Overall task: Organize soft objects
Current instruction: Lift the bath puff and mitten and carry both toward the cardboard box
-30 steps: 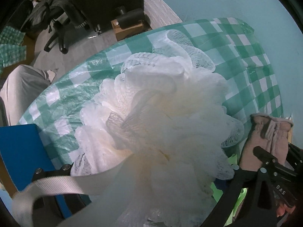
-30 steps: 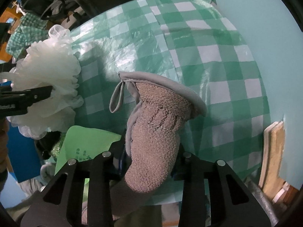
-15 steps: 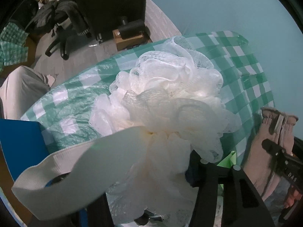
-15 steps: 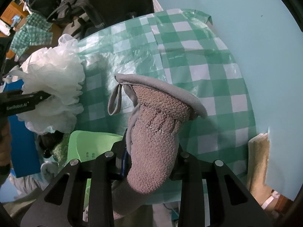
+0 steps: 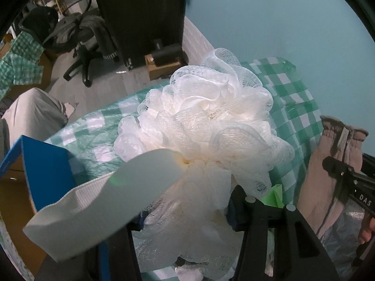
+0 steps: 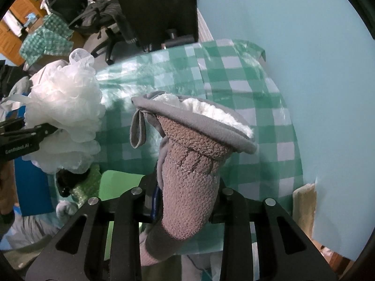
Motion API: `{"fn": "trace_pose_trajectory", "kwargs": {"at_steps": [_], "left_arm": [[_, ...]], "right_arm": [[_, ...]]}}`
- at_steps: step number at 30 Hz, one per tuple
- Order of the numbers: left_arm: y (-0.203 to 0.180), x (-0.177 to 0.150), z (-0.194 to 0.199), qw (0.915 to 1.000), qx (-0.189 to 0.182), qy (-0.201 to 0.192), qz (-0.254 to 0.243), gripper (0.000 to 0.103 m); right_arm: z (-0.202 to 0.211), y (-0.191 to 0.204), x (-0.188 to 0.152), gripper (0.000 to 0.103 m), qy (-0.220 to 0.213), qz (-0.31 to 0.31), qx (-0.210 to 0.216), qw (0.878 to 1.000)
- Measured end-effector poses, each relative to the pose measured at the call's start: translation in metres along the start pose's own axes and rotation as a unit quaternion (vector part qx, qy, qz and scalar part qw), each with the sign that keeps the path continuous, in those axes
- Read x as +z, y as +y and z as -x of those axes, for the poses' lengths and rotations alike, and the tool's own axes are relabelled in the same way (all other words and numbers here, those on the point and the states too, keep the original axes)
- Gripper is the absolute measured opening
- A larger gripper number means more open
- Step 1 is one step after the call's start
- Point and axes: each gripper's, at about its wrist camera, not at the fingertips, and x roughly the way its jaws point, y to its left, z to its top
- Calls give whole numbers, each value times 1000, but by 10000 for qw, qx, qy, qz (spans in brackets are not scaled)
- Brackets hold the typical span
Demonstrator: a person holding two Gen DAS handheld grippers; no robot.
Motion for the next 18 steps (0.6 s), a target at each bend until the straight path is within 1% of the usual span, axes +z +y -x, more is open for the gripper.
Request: {"fn": "trace_pose_trajectory", "kwargs": {"at_steps": [5, 10, 18], "left_arm": [[3, -4, 17, 9999, 45, -144, 31, 52], [9, -7, 33, 9994, -20, -291, 168, 52], [26, -19, 63, 9980, -6, -524, 356, 52]], "right_arm": [[7, 5, 8, 28, -109, 135, 10, 9998], [16, 11, 13, 28, -202, 241, 53, 9995], [29, 26, 23, 28, -324, 528, 151, 9980]]}}
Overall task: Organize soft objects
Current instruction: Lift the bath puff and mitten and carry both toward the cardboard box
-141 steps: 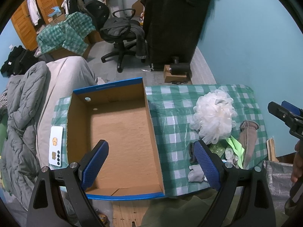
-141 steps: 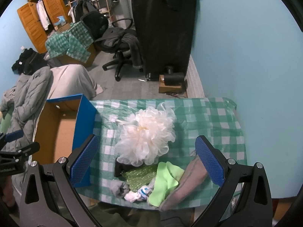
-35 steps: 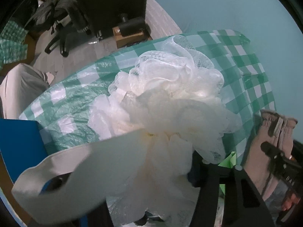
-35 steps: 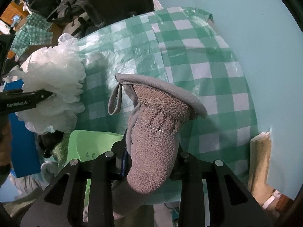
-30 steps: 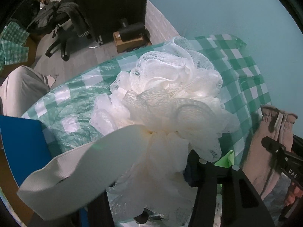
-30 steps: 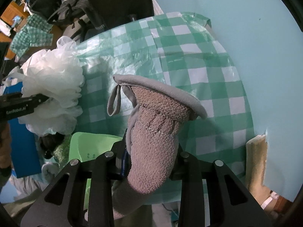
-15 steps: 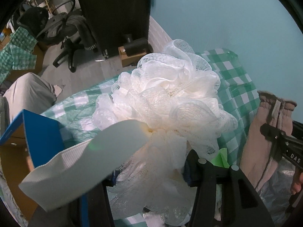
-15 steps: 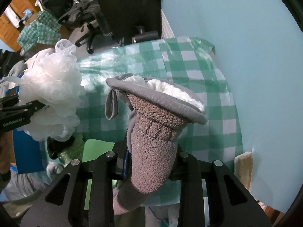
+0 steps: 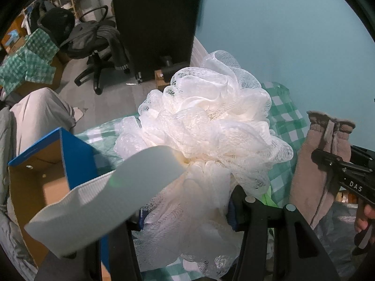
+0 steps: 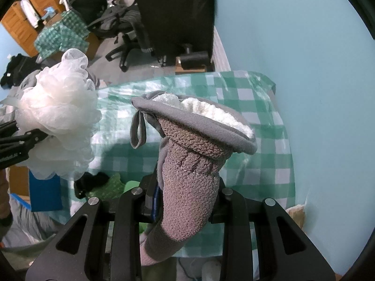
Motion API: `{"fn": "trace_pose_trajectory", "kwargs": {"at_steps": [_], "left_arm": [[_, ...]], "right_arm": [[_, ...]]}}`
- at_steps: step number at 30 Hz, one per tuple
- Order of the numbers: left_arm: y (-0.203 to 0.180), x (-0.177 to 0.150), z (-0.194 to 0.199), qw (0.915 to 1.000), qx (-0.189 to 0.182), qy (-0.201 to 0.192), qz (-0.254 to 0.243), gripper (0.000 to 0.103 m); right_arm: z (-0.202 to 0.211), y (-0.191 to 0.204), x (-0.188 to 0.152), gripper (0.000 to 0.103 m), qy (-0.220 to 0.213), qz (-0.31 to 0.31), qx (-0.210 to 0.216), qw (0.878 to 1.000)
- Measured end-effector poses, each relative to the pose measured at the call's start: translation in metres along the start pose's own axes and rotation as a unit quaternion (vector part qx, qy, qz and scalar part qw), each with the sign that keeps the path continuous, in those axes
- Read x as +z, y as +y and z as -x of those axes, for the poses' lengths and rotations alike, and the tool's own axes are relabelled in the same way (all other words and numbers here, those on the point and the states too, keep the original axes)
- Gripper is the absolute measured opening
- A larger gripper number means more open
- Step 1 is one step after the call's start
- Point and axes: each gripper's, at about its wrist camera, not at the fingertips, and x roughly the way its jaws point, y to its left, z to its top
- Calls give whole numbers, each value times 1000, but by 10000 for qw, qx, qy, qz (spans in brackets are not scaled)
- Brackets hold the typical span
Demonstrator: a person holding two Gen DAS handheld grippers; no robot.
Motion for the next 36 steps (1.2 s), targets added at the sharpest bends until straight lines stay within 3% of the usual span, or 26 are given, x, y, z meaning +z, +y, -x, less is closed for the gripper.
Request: {"fn": "trace_pose_trajectory", "kwargs": {"at_steps": [20, 36], "left_arm": [[51, -30, 51, 9971, 313, -332, 610, 52], [103, -72, 92, 9907, 664, -497, 1076, 52]], "right_arm": [[16, 73, 33, 28, -241, 935, 428, 9944], [21, 163, 47, 28, -316, 1780, 923, 9792]]}}
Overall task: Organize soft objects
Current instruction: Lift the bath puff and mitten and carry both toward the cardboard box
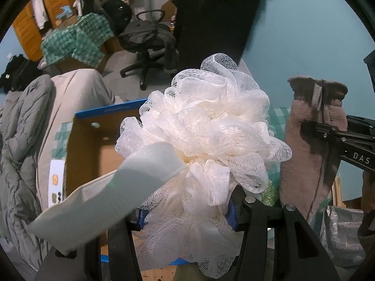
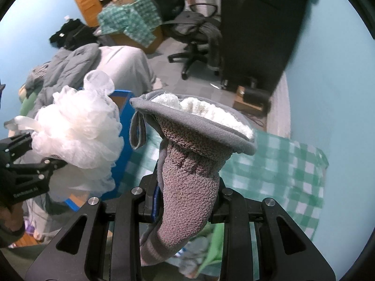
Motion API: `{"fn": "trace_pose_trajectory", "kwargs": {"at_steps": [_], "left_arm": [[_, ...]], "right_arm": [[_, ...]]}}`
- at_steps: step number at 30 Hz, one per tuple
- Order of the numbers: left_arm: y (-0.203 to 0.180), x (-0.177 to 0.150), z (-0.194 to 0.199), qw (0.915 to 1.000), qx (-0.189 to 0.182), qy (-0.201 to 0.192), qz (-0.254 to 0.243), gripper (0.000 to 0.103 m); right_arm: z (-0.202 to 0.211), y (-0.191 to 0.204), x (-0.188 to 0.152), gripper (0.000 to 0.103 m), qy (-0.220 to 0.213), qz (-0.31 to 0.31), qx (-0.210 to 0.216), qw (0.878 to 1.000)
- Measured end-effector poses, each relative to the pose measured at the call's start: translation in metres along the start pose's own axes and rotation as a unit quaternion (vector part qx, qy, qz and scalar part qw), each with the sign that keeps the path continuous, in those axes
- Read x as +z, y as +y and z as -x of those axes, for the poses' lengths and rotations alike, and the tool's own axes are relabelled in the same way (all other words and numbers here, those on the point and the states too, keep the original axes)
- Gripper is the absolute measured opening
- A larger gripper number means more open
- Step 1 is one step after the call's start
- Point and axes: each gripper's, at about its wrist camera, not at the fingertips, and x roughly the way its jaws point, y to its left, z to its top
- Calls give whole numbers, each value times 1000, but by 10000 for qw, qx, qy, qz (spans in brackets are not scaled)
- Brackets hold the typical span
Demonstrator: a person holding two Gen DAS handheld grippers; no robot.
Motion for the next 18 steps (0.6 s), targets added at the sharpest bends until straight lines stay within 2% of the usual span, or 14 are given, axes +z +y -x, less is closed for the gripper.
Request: {"fn": "trace_pose_trajectory", "kwargs": {"at_steps": [7, 18], "left_arm": [[32, -3, 12, 9994, 113, -112, 309, 52], [86, -14, 13, 9959, 354, -82, 828, 52]], "right_arm": [[-10, 40, 19, 28, -22, 296, 255, 9992], [-31, 95, 45, 28, 19, 704, 606, 9957]]}}
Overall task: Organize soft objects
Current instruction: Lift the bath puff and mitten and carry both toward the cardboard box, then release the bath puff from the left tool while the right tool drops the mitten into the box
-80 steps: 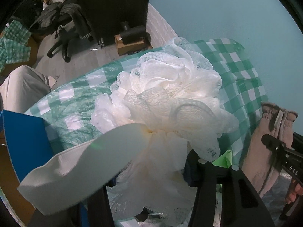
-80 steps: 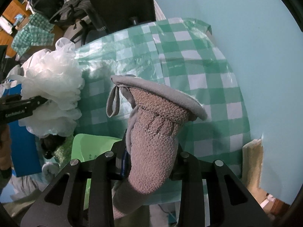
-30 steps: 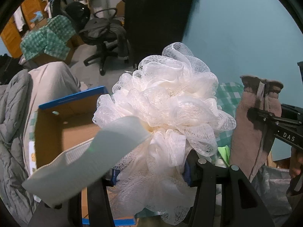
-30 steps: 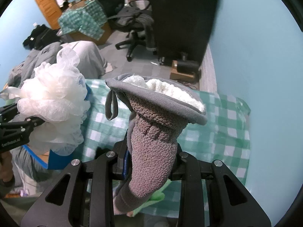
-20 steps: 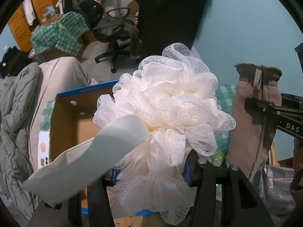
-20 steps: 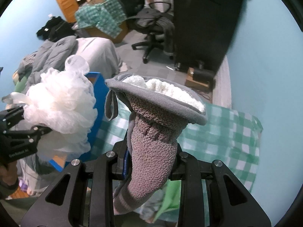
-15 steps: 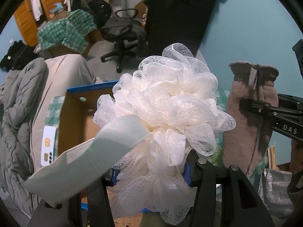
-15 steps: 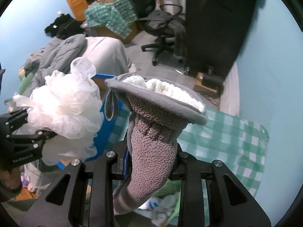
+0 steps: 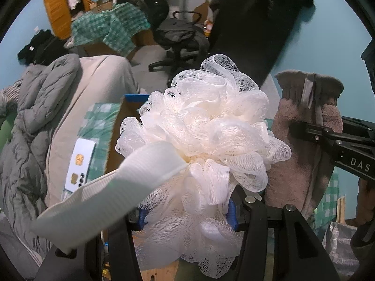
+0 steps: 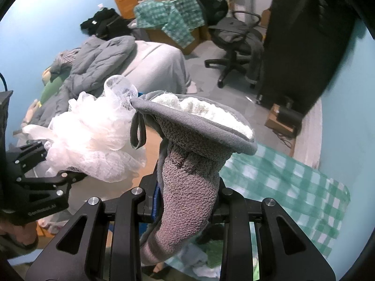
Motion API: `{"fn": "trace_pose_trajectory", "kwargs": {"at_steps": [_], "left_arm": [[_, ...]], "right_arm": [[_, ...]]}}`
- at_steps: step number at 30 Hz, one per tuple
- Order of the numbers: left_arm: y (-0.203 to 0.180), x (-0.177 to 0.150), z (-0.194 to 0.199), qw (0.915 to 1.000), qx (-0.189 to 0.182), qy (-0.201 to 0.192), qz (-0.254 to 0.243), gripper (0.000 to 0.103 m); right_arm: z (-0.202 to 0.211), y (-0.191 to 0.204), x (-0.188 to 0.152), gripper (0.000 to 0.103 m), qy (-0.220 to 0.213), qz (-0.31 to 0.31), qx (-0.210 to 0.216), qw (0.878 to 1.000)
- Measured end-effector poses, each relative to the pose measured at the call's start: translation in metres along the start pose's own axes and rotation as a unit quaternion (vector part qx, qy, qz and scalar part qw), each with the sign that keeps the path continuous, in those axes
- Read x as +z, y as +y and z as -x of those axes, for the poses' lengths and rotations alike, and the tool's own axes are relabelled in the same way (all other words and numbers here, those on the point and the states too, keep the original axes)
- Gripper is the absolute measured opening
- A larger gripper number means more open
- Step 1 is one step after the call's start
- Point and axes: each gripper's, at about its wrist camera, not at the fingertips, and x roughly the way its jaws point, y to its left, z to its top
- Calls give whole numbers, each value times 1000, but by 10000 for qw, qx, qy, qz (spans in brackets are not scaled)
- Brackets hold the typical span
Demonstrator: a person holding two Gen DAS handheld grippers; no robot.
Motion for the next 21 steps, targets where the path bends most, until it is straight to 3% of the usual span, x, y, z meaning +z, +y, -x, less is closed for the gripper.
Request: {"fn": "trace_pose_trajectory", "kwargs": {"at_steps": [21], "left_arm": [[59, -14, -40, 9974, 346, 440, 463, 53]], "right_arm": [[-66, 55, 35, 28, 423, 196, 255, 9986]]}}
